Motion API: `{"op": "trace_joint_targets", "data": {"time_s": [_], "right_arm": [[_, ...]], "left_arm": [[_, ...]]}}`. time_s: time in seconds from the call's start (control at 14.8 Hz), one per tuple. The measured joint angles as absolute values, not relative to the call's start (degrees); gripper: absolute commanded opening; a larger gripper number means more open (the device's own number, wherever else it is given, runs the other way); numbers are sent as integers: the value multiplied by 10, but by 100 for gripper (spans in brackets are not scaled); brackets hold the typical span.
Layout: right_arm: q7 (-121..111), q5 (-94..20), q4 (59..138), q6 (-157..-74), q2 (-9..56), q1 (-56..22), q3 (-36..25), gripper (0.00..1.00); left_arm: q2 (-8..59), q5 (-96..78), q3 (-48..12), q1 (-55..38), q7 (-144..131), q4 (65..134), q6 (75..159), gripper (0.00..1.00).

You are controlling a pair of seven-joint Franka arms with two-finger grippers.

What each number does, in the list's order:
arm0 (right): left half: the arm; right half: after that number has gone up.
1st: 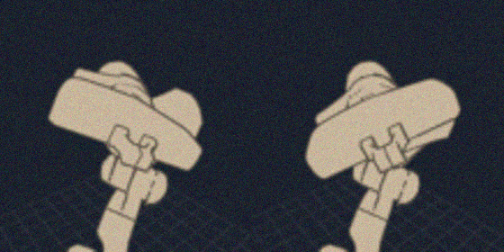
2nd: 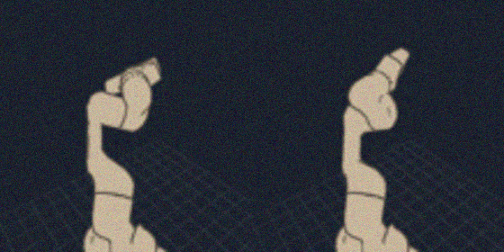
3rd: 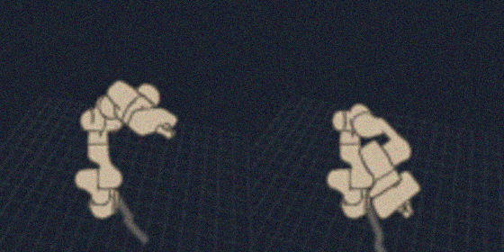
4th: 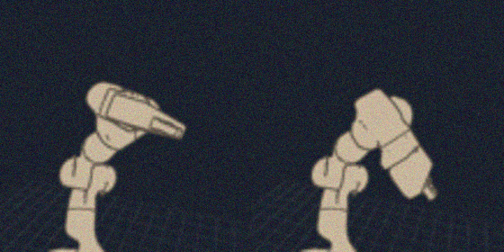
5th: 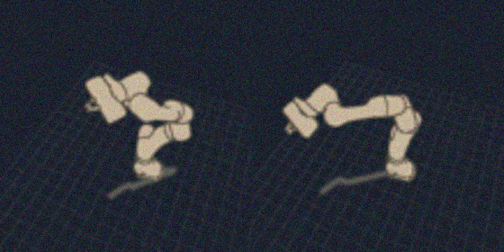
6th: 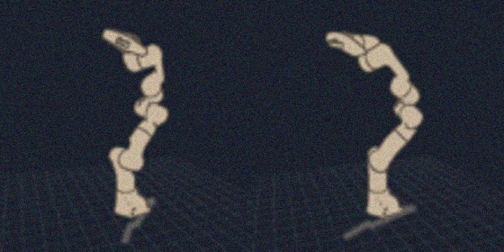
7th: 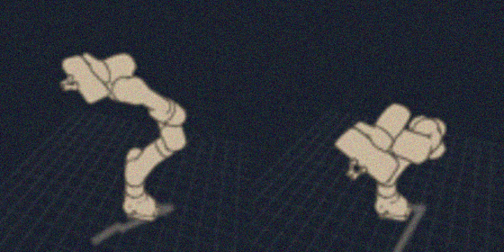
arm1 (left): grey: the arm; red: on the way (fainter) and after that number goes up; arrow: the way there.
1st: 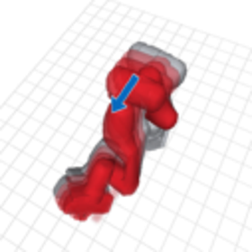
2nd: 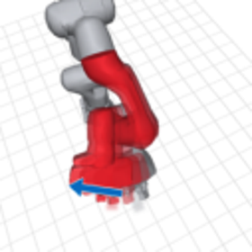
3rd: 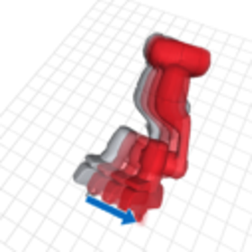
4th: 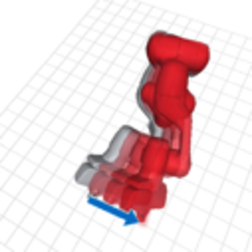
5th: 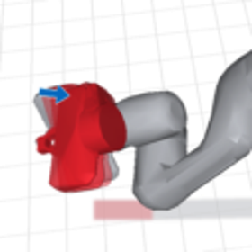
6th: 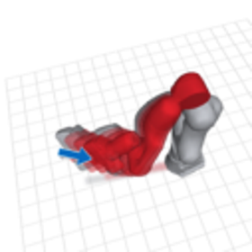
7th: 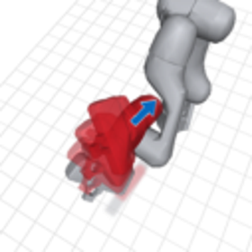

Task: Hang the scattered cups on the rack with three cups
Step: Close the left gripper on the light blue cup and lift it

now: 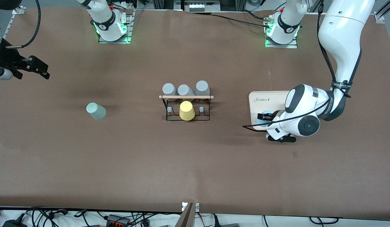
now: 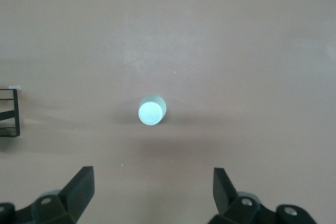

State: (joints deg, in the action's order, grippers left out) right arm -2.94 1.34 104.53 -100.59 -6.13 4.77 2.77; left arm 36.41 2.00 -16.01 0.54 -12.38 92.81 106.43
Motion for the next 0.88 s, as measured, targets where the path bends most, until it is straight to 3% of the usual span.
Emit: {"op": "trace_joint_targets", "data": {"time_s": [0.54,0.88], "right_arm": [[-29,13,1045,-1004,-50,48,28,100],[-30,13,1045,-996,-44,46,29,100]], "left_arm": [[374,21,-160,-2,-124,929,1068,100],[374,42,-159,-2,-123,932,1078,76]]}}
